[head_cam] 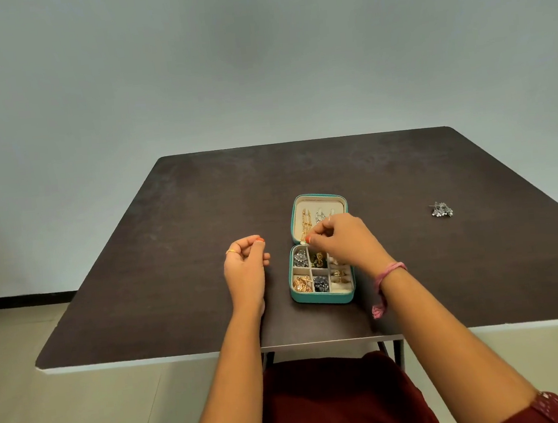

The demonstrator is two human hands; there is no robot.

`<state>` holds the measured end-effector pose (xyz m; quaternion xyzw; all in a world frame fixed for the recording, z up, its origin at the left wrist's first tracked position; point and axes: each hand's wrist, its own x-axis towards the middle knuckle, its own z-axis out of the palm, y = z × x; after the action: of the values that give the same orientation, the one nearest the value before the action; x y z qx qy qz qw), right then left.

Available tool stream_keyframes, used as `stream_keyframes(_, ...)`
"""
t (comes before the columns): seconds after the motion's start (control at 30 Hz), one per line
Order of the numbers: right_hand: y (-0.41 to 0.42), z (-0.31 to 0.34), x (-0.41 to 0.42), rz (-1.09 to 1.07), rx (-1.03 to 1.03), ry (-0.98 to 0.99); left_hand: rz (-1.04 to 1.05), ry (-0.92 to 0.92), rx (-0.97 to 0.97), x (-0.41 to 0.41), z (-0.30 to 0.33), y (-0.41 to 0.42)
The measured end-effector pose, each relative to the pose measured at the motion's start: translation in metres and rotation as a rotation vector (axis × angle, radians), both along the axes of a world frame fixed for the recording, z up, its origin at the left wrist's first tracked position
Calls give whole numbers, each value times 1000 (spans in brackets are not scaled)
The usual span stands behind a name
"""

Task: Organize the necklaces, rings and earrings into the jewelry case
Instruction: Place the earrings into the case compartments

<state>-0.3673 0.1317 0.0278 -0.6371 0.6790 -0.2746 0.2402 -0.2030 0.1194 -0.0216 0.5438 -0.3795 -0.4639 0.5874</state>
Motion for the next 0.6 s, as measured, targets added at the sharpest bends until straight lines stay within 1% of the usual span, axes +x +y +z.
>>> stream_keyframes(0.17,5,1,-29,-68,-102,-117,-6,46,43,-1,2,-2)
stream_keyframes(0.3,12,-5,-60,-178,-159,-143,5,67,14,-9,14,0)
stream_keyframes(0.43,19,-16,-97,-307,-171,-191,-53,7,-72,-33,36,8)
stream_keyframes(0.6,33,-27,-142,-475,-183,-224,-199,-120,-212,-82,59,18)
